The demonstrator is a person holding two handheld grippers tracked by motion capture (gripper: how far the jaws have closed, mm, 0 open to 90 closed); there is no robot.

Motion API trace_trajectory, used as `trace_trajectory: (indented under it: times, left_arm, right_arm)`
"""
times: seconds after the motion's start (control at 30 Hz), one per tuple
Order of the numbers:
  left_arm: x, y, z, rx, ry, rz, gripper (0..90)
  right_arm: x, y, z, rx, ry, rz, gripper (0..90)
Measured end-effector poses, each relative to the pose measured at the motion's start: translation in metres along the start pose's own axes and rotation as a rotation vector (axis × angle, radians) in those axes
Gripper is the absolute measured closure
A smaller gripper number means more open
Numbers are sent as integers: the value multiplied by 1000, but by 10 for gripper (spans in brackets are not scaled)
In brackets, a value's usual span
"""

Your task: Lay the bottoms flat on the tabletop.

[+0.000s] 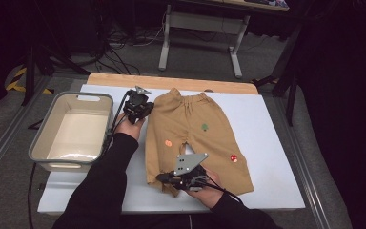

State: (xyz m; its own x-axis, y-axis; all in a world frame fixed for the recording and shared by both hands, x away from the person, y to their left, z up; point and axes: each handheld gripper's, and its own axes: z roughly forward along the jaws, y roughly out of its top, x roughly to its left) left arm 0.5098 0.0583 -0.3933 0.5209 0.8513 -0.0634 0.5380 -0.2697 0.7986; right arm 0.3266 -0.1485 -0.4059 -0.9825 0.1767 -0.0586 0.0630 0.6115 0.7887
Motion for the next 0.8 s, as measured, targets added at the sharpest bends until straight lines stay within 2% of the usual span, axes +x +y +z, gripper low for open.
trace_trajectory:
  times: [0.1,0.27,0.37,0.47,0.5,0.63,0.8]
  left_arm:
    - [0,2,-3,-18,-12,-10,881]
    - [-7,10,-6,-50,-51,-21,880]
    - [-16,16,-7,-81,-83,-23,877]
    - [-28,22,-5,-117,-99,0,876]
    - [-31,23,-5,-131,-103,11,876]
    - [-45,30,-1,-151,-132,10,875]
    - [-59,36,5,-182,-158,18,875]
  right_arm:
    - [1,2,-2,-2,-6,-19,894]
    - [0,-1,-17,-21,-20,-9,894]
    - [0,-6,-31,-37,-40,-4,893]
    - [1,-14,-46,-45,-70,7,893]
    - [0,-16,-52,-49,-78,13,893]
    - [0,-30,-74,-67,-118,44,893]
    - [-2,-48,-100,-101,-162,110,893]
